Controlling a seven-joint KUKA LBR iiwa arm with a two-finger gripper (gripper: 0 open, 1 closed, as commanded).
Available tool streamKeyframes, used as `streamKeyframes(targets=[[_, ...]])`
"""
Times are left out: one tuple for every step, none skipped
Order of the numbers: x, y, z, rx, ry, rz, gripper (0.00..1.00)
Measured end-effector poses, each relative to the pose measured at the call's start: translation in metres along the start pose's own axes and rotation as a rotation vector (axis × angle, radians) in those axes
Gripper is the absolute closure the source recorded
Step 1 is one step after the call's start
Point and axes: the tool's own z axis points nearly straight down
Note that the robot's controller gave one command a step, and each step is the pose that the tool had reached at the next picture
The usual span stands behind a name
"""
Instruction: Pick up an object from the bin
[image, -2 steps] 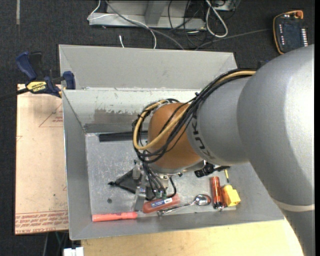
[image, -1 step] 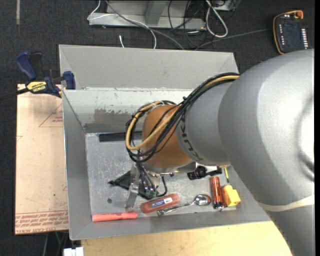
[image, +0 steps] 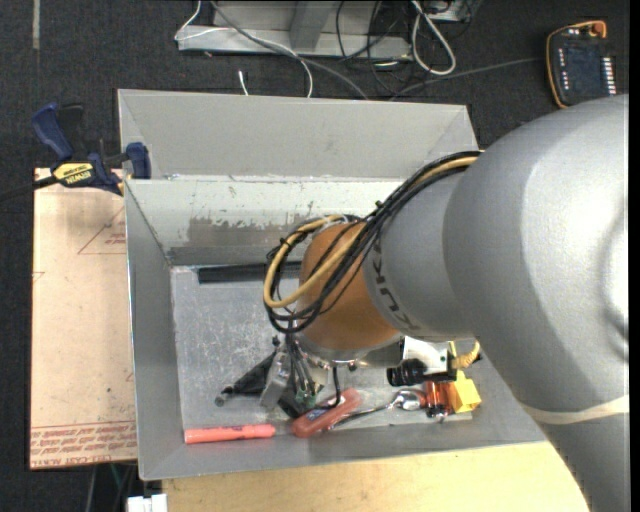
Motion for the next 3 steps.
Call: streamKeyframes(targets=[[0.0, 0.0, 0.0, 0.0, 0.0, 0.001, 1.0], [0.0, -0.001, -0.014, 0.002, 0.002, 0.001, 1.0], [0.002, -0.002, -0.05, 0.007, 0.008, -0.001, 1.0]])
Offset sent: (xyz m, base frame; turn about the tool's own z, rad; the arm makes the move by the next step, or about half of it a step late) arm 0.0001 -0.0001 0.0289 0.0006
